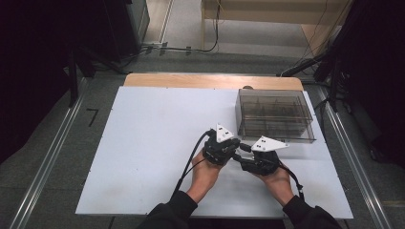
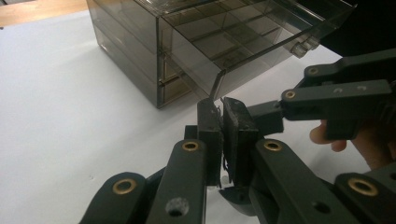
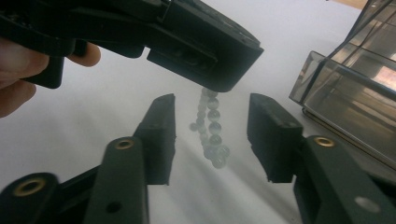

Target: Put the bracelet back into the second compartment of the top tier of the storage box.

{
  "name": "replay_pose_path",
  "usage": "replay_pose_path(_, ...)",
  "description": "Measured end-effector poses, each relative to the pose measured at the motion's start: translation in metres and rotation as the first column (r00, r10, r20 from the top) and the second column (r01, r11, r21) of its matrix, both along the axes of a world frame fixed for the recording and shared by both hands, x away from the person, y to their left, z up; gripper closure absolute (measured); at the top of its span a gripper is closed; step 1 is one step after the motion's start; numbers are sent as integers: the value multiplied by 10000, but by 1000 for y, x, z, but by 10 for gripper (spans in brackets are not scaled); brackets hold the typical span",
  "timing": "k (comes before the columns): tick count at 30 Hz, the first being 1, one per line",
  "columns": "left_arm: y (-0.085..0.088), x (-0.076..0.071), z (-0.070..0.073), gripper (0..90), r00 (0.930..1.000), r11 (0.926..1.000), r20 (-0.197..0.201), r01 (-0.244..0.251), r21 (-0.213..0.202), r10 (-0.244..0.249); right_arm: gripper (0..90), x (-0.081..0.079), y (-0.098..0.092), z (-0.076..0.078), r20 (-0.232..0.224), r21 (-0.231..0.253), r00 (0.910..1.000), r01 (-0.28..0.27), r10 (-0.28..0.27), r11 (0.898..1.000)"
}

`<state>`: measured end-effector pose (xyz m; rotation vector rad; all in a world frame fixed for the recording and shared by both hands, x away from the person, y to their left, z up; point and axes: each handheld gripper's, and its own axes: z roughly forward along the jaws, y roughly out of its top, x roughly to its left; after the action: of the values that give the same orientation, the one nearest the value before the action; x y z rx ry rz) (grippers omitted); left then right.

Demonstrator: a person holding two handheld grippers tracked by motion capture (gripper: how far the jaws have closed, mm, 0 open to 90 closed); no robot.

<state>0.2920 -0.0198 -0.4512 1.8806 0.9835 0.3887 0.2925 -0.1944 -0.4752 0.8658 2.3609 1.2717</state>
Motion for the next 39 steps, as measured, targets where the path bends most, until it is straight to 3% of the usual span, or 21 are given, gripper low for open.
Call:
replay_pose_path(6, 0, 0, 0, 868, 10000, 10000, 14, 18, -2, -18, 748, 1, 1, 0, -10, -125, 9998, -199, 198, 9997)
replay_pose_path(10, -1, 0, 0, 868, 10000, 10000, -6, 81, -30, -81, 816, 1, 0, 1, 7, -132, 9997, -236, 237, 9996)
replay_pose_path(18, 1, 0, 1, 854, 9998, 9996, -93, 152, -251, -155, 821, 1, -2, 3, -15, -78, 9998, -212, 212, 9997)
replay_pose_path(23, 4, -1, 3, 781, 10000, 9994, 28, 86, -344, -85, 822, 1, -3, 5, 32, -46, 9998, -219, 219, 9997)
replay_pose_path(28, 9, -1, 6, 581, 9999, 9994, 120, -71, -345, 76, 822, 0, -5, 8, 155, 23, 9996, -221, 221, 9998)
replay_pose_path(29, 9, -1, 6, 581, 9998, 9993, 149, -151, -345, 157, 822, 0, -5, 8, 155, 23, 9996, -221, 221, 9998)
replay_pose_path(30, 10, -1, 6, 479, 9994, 9992, 207, -267, -288, 273, 822, 0, -6, 10, 191, 73, 9996, -203, 201, 9998)
replay_pose_path(33, 15, -2, 7, 396, 9969, 9978, 471, -612, -267, 625, 822, 0, -8, 12, 143, 196, 9998, -144, 141, 9997)
replay_pose_path(36, 17, -2, 8, 344, 9959, 9970, 511, -732, -244, 744, 822, 0, -10, 14, 156, 246, 9998, -94, 90, 9997)
replay_pose_path(39, 19, -1, 9, 233, 9939, 9953, 556, -941, -249, 953, 821, -1, -15, 20, 279, 470, 9996, 13, -27, 9989)
